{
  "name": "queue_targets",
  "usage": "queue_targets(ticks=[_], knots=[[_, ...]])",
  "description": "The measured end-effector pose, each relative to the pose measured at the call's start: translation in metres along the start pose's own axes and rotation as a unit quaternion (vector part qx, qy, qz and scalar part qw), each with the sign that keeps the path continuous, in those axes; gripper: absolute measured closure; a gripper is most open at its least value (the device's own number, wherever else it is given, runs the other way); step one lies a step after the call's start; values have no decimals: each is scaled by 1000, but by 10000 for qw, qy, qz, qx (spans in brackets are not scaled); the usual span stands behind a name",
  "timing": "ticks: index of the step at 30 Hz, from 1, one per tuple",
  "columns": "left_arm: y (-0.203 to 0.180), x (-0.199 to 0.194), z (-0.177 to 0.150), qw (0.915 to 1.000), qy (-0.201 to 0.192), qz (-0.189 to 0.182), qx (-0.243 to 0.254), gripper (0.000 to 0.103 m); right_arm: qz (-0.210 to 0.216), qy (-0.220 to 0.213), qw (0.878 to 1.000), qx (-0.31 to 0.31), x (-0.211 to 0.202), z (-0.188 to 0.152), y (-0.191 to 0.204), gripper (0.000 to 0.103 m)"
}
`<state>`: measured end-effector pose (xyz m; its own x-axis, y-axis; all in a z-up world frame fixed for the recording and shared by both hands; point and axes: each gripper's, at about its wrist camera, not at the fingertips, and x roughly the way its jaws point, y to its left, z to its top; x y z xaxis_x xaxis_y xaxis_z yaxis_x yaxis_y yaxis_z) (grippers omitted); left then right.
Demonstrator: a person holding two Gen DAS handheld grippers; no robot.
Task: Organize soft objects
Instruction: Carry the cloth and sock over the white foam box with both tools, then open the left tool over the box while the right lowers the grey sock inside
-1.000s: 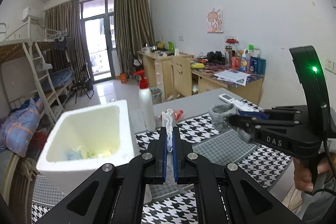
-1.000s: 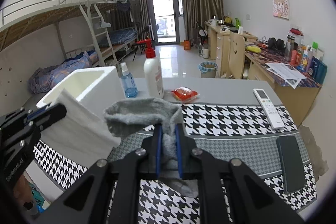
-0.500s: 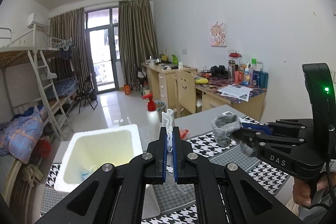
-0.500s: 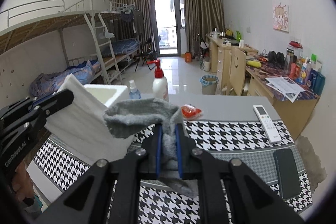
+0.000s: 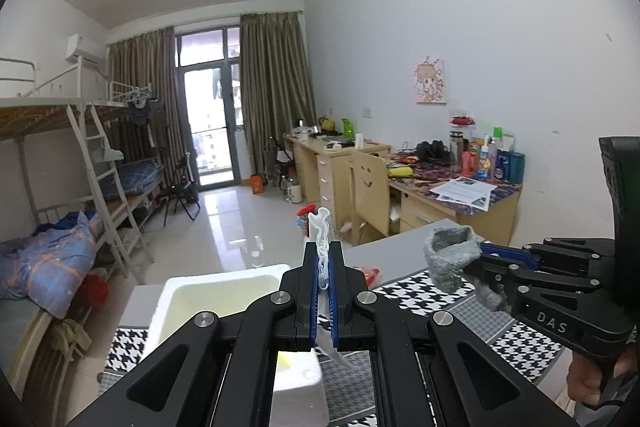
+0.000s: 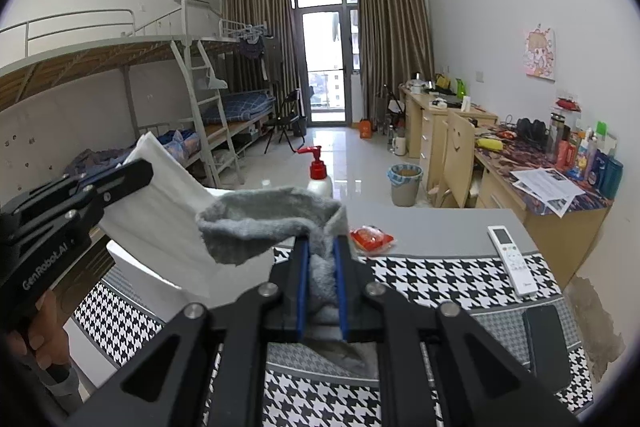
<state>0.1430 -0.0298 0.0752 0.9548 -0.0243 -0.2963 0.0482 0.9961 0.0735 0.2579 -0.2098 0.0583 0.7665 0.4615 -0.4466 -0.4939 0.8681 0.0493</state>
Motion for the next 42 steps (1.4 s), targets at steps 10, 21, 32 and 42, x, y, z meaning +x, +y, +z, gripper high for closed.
queue_targets(ticks=[10, 21, 32, 42], knots=[[31, -4, 5, 9986, -96, 498, -160, 99, 444, -21, 9989, -165, 13, 7, 23, 88], [56, 14, -8, 9955, 162, 852, -382, 99, 742, 99, 9967, -309, 32, 7, 47, 88], [70, 40, -25, 9934, 523, 877, -521, 99, 761, 226, 9961, -386, 43, 6, 55, 88], [86, 60, -41, 9906, 762, 878, -724, 96, 664, 372, 9964, -377, 58, 7, 62, 88]])
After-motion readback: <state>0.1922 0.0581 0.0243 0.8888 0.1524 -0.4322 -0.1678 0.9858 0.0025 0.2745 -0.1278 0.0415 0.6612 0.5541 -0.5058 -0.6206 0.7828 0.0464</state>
